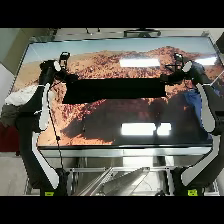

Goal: Fold the shirts.

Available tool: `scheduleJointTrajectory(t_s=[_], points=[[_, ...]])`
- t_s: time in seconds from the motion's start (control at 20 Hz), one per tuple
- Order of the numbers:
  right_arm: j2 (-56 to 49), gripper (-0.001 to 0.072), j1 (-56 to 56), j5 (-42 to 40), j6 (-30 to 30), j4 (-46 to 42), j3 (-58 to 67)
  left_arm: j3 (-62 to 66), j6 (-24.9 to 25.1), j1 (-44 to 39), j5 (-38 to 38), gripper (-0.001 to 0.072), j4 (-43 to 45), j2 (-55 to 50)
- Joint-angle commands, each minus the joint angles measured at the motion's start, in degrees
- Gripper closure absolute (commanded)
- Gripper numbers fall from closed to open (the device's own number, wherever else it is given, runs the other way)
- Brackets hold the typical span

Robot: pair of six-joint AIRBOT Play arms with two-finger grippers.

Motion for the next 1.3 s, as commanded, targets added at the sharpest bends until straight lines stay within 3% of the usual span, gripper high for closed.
scheduleJointTrajectory(t_s=[0.0, 0.1, 0.15, 0.35, 0.6, 0.7, 0.8, 0.9, 0.95, 1.0, 1.25], points=[[-0.3, 0.042, 0.6, -0.2, 0.0, 0.4, 0.1, 0.0, 0.0, -0.9, 1.0, 0.0414, 0.0, 0.1], [-0.3, 0.0135, -0.2, 0.1, 0.0, 0.4, 0.3, 0.0, 0.0, -0.3, 0.0, 0.0413, 0.8, 0.5], [-0.3, 0.0097, -1.0, 0.3, 0.0, 0.5, 0.7, 0.0, 0.0, 0.1, -0.6, 0.0414, 1.3, 1.4], [-1.2, 0.0097, -4.9, 3.6, -1.2, 3.1, 1.1, 0.0, -0.9, 3.5, -2.5, 0.0413, 3.9, 7.8], [-6.1, 0.01, -7.1, 4.9, -10.3, 15.4, 1.2, 0.0, -2.4, 8.2, -10.7, 0.0416, -12.1, 13.4], [-8.0, 0.0141, -7.2, 4.8, -13.7, 21.1, 1.4, 0.0, -1.4, 9.0, -12.5, 0.045, -18.5, 14.1], [-9.5, 0.0147, -7.0, 5.0, -16.1, 25.4, 2.0, 0.0, -0.4, 9.0, -13.9, 0.0672, -22.7, 14.2], [-10.0, 0.047, -7.0, 6.5, -18.8, 28.2, 2.4, -0.1, 0.0, 7.9, -15.0, 0.0687, -23.6, 14.2], [-9.9, 0.0553, -7.0, 7.7, -19.7, 29.2, 2.7, -0.1, 0.0, 7.0, -14.9, 0.0688, -23.6, 14.2], [-9.9, 0.0688, -7.0, 9.5, -20.0, 29.5, 3.6, -0.1, 0.2, 5.9, -14.4, 0.0689, -23.8, 14.2], [-5.9, 0.0691, -7.1, 16.7, -18.0, 29.4, 10.0, -0.1, 0.6, -3.1, -11.0, 0.0695, -24.1, 10.9]])
